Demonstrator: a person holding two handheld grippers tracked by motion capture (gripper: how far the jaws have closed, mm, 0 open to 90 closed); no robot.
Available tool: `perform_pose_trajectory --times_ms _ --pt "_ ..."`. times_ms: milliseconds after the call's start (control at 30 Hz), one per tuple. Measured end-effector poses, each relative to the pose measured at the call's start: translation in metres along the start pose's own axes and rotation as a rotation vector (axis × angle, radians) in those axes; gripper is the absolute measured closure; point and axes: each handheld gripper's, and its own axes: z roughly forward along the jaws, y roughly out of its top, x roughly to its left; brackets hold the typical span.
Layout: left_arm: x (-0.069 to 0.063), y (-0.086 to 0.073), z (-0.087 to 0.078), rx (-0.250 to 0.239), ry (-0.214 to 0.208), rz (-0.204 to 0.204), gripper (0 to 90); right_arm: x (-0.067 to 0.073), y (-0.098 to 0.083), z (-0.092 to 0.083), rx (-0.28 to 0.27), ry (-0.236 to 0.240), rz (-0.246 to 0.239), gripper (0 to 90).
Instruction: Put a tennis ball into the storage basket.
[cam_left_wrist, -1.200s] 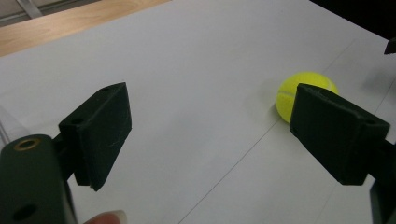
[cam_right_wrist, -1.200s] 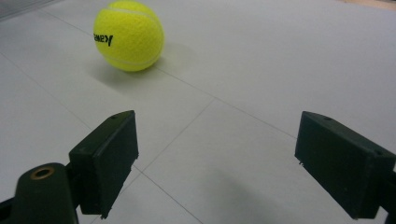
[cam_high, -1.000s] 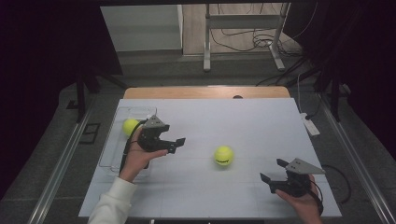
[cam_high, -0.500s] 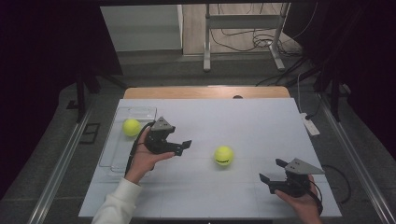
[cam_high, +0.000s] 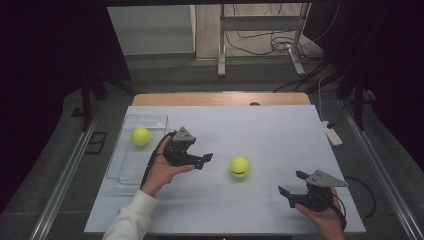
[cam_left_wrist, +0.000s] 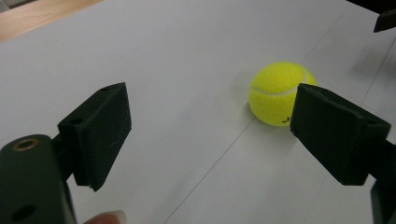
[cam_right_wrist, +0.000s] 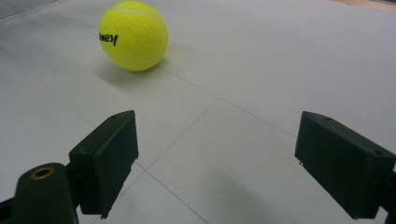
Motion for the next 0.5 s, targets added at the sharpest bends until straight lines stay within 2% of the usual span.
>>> perform_pose_trajectory --times_ms 500 --pt "-0.0061 0.0034 0.0070 0.004 -0.015 0.014 13.6 -0.0001 -0.0005 0.0002 0.003 0.000 0.001 13.9"
